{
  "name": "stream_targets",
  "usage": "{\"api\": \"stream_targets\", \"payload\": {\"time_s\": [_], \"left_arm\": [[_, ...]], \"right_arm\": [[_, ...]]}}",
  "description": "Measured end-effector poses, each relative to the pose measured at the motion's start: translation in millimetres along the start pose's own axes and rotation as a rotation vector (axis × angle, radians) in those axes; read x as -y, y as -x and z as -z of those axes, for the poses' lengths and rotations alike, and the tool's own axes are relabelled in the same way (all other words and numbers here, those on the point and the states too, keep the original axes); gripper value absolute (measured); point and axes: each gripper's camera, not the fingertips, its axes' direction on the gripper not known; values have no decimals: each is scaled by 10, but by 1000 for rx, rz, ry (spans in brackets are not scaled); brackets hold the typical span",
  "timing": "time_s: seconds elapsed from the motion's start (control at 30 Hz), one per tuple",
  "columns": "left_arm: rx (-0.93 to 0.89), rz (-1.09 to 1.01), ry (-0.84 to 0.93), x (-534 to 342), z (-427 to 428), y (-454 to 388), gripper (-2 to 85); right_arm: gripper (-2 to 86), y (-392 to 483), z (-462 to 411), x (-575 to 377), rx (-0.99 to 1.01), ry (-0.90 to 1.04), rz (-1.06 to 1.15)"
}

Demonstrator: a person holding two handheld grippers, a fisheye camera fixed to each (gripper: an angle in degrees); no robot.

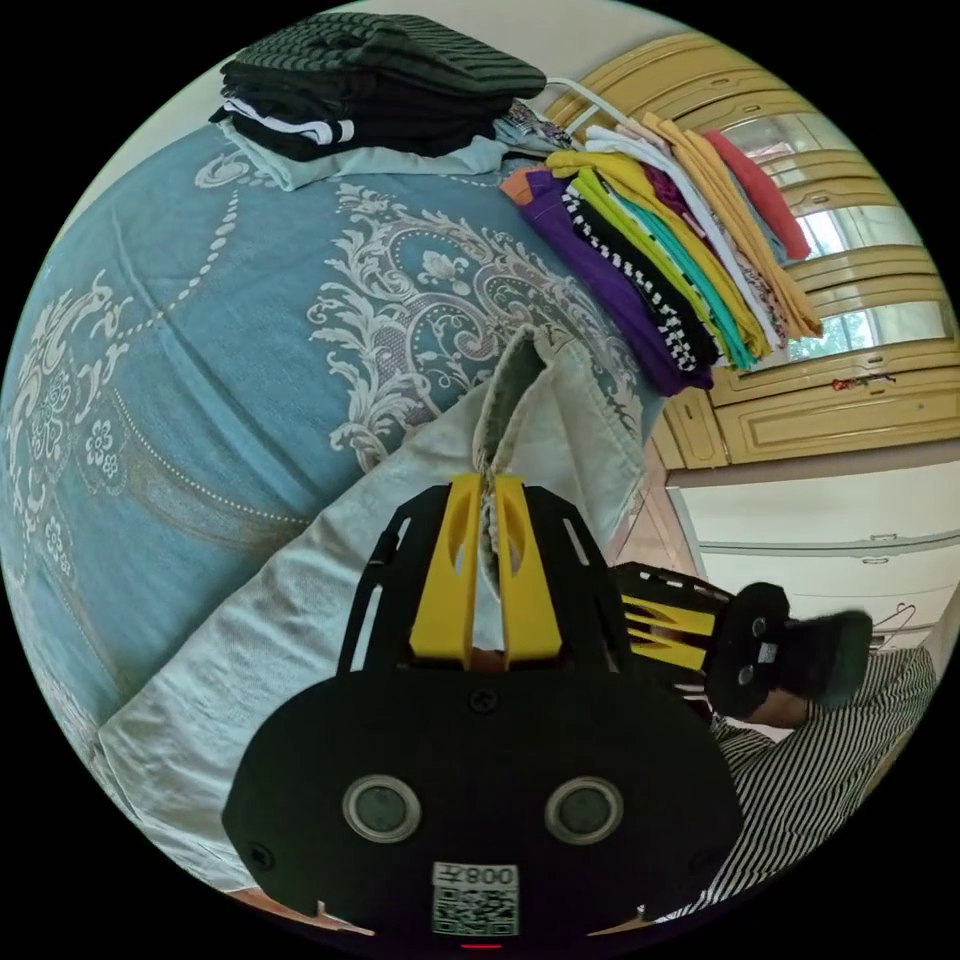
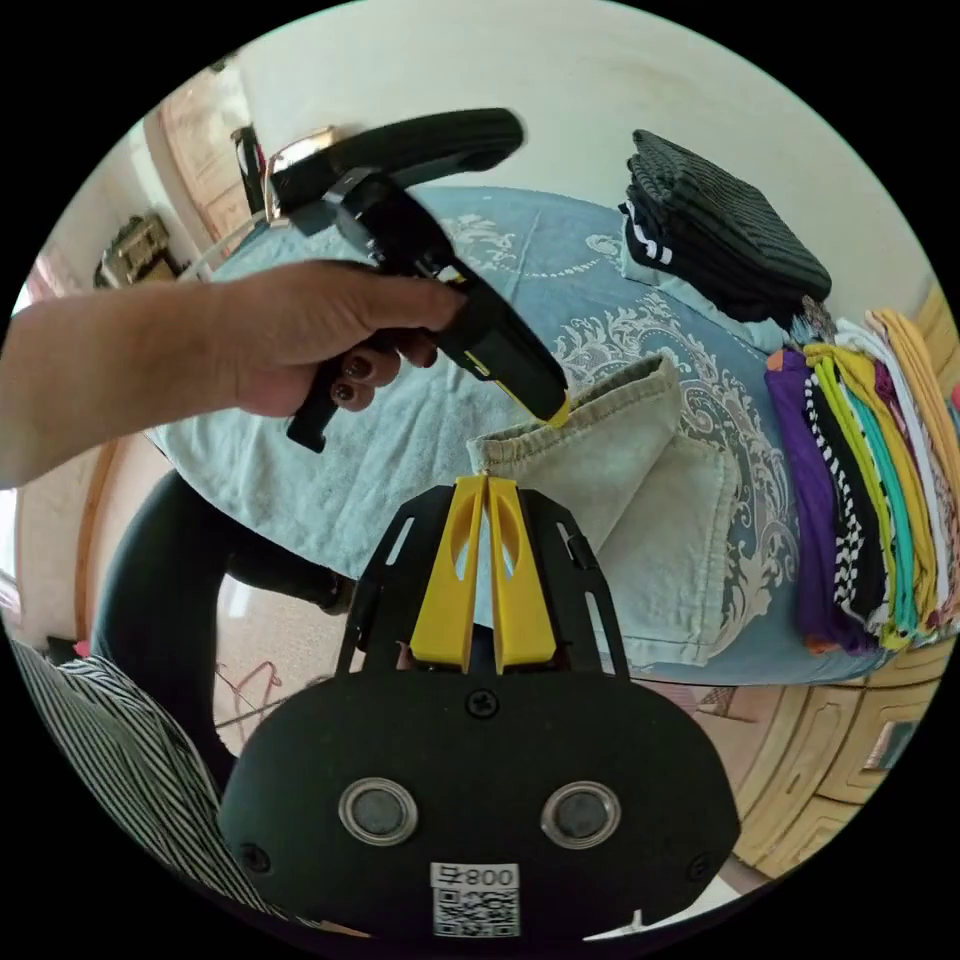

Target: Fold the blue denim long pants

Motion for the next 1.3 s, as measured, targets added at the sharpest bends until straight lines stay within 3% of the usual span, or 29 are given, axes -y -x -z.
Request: {"api": "stream_targets", "payload": {"time_s": [0.23,0.57,1.3], "left_arm": [[-158,-106,-63,365,69,-352,15],[-115,-115,52,848,-574,-617,14],[-127,-168,104,998,-814,-482,14]], "right_arm": [[3,-956,348,-832,192,-190,-299],[1,-2285,-280,-2341,527,-267,-819],[1,-2685,-952,-2916,659,-276,-975]]}}
